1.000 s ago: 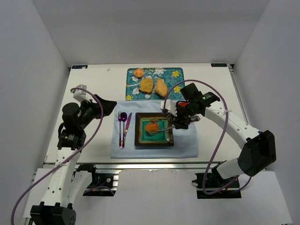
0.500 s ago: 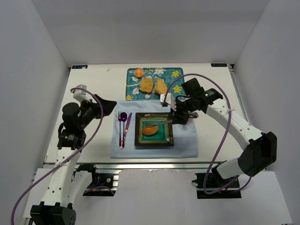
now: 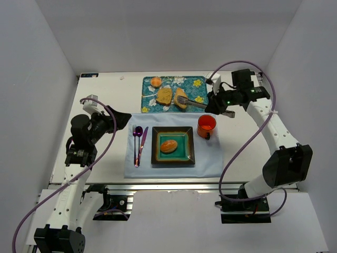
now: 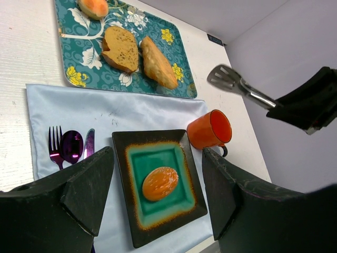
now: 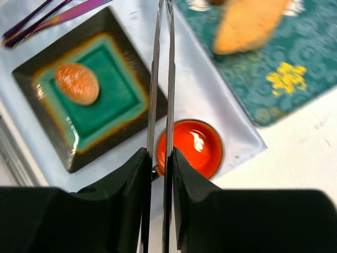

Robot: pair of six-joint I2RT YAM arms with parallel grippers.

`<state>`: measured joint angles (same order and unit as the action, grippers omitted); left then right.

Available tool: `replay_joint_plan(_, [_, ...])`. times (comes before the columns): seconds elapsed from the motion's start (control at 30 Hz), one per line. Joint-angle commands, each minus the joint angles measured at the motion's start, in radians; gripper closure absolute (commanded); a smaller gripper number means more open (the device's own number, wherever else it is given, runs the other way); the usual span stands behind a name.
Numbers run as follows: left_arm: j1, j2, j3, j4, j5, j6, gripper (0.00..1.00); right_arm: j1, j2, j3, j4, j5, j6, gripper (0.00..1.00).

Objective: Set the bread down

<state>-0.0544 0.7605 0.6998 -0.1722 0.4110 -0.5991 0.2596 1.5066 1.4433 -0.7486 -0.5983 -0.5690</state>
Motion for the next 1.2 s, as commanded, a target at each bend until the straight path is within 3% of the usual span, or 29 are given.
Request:
replay_joint_plan(0.0, [0.002, -0.004, 0.015, 0.019, 0.012, 0.009, 0.23, -0.065, 0.009, 0.049, 0.089, -0.028, 0.136, 0.72])
replay_joint_plan(0.17, [0.001, -0.010, 0.007, 0.023, 0.012, 0.004, 0.23, -0.294, 0.053, 0.000, 0.209, 0.032, 0.401, 0.77])
replay_joint_plan(0.27, [0.002, -0.006, 0.004, 0.030, 0.018, 0.001, 0.23, -0.407, 0.092, -0.059, 0.248, 0.155, 0.495, 0.79])
replay_joint_plan(0.37, [0.001, 0.003, 0.007, 0.036, 0.025, -0.001, 0.23, -0.480, 0.127, -0.127, 0.300, 0.323, 0.538, 0.80])
replay_joint_plan(0.47, [0.001, 0.010, 0.012, 0.037, 0.028, -0.001, 0.23, -0.500, 0.152, -0.199, 0.350, 0.376, 0.522, 0.79])
replay_joint_plan(0.6, [0.002, 0.025, 0.015, 0.045, 0.037, -0.004, 0.23, -0.500, 0.182, -0.267, 0.437, 0.417, 0.483, 0.71])
replay_joint_plan(0.83, [0.002, 0.036, 0.015, 0.053, 0.035, -0.014, 0.23, -0.502, 0.260, -0.357, 0.537, 0.471, 0.402, 0.41])
replay_joint_plan(1.07, [0.001, 0.042, 0.015, 0.056, 0.031, -0.022, 0.23, -0.502, 0.284, -0.409, 0.545, 0.482, 0.325, 0.31])
replay_joint_plan(1.17, [0.001, 0.043, 0.021, 0.050, 0.029, -0.019, 0.23, -0.513, 0.271, -0.374, 0.484, 0.467, 0.311, 0.20])
